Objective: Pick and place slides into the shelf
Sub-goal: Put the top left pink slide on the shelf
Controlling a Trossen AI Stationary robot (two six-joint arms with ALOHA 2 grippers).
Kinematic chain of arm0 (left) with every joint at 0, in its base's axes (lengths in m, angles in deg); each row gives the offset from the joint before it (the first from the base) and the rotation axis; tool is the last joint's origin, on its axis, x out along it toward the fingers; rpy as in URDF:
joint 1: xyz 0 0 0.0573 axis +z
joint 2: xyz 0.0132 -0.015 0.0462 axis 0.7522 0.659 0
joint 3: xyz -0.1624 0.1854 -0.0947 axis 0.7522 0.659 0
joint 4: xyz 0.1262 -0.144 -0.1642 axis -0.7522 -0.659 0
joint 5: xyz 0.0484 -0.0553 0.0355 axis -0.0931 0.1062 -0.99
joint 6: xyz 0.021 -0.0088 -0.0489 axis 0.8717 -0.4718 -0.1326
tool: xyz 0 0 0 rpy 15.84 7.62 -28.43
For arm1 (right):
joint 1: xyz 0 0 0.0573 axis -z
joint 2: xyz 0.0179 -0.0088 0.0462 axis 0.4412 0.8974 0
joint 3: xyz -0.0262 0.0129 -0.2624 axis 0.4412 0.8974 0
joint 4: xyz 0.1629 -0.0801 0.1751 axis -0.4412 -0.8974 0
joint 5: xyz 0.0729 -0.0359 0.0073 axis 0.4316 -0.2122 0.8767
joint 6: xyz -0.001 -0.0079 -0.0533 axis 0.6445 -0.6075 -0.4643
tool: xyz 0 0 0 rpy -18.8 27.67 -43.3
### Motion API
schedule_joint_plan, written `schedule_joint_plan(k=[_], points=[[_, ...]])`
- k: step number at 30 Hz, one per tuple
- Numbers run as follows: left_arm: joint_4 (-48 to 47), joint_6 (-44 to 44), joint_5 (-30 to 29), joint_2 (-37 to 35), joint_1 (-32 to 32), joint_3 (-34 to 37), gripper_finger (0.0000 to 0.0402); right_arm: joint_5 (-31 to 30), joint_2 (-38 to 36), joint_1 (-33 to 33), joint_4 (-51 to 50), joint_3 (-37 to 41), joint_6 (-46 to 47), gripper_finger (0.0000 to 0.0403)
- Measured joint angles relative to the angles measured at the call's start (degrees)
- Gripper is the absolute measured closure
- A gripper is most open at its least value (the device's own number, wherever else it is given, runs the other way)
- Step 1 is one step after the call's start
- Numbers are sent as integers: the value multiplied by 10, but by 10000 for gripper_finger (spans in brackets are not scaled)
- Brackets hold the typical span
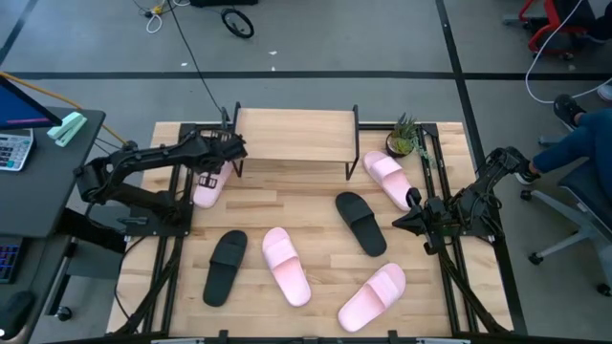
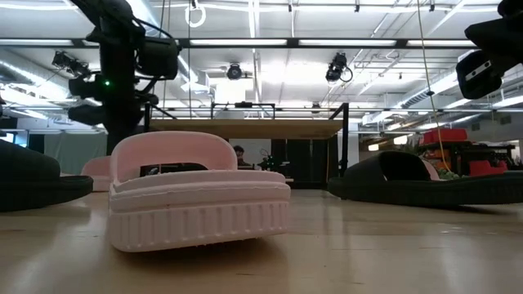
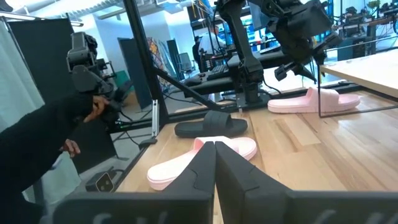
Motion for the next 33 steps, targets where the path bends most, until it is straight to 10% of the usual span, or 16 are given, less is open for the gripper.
schedule_joint_plan(k=[12,19,33], points=[[-67,39,-5,1,37,0,296,0,0,0,0,0,0,389],[-256,-64,146,0,28,0,303,0,0,0,0,0,0,389],[-134,-67,49,-5,-45,0,252,0,0,0,0,0,0,389]])
